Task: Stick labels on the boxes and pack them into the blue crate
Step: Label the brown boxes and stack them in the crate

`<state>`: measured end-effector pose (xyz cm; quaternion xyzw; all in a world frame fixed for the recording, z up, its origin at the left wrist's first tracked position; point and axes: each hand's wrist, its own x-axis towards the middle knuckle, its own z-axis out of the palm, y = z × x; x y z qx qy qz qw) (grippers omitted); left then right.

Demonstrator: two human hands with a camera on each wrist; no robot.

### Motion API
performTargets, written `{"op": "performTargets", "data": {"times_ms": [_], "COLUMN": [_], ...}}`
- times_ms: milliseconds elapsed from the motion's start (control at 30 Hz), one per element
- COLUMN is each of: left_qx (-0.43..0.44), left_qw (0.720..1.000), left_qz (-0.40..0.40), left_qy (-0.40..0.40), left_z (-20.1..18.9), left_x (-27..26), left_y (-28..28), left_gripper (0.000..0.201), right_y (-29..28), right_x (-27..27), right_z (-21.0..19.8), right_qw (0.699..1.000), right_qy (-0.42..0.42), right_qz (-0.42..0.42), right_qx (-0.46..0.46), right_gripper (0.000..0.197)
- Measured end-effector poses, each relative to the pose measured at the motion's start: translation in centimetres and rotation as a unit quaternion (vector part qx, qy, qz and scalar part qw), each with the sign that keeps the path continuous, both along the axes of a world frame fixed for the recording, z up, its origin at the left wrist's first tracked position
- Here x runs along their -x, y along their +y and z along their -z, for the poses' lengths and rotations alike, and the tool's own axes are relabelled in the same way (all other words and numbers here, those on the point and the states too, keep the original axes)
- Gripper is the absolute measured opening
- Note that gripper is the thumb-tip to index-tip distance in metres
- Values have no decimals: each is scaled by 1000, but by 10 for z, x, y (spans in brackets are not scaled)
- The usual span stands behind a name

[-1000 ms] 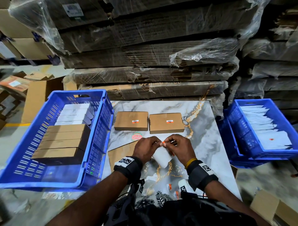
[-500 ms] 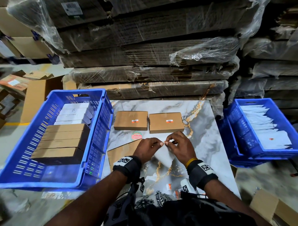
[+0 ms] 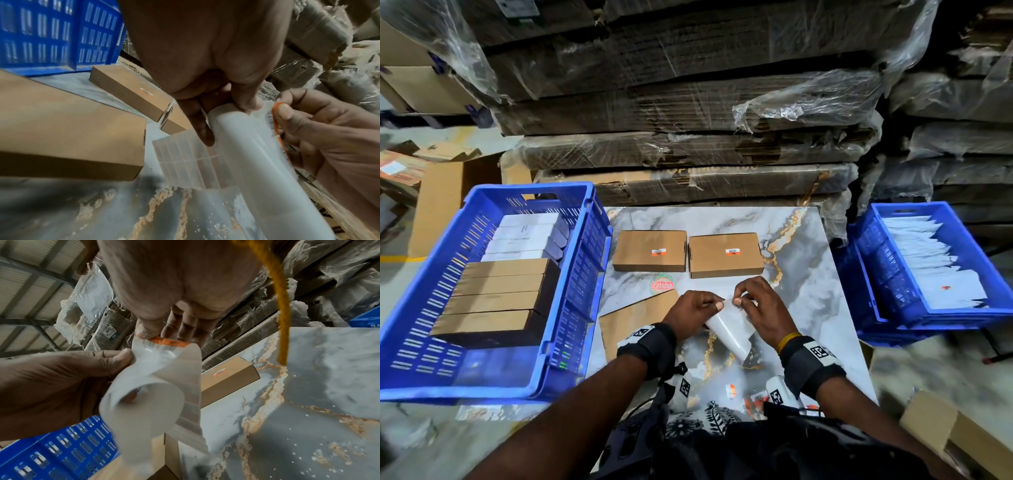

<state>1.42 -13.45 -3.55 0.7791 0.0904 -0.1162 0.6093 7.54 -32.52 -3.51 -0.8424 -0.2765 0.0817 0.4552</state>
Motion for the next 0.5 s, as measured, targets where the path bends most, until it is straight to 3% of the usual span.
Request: {"op": "performTargets", "data": {"times_ms": [167,367,500], "left_qx": [-28,5,32], "left_qw": [1000,1000,998], "left_qz": [4,-16,-37], "left_qy": [-3,20,49], "left_z": [9,12,19], "left_x": [-2,-5,-8], "left_y": [-2,-6,-5], "left_gripper": [32,31,27], "right_y": [-7,-8,-8], "right_x": [-1,-2,-1], "right_z": [-1,-5,-7], "right_qw": [1000,999,998], "right_qy": [8,19,27], "right_qz": [-1,-24,-39], "right_qx": [0,-23,-50], "right_gripper": [11,4,18]}}
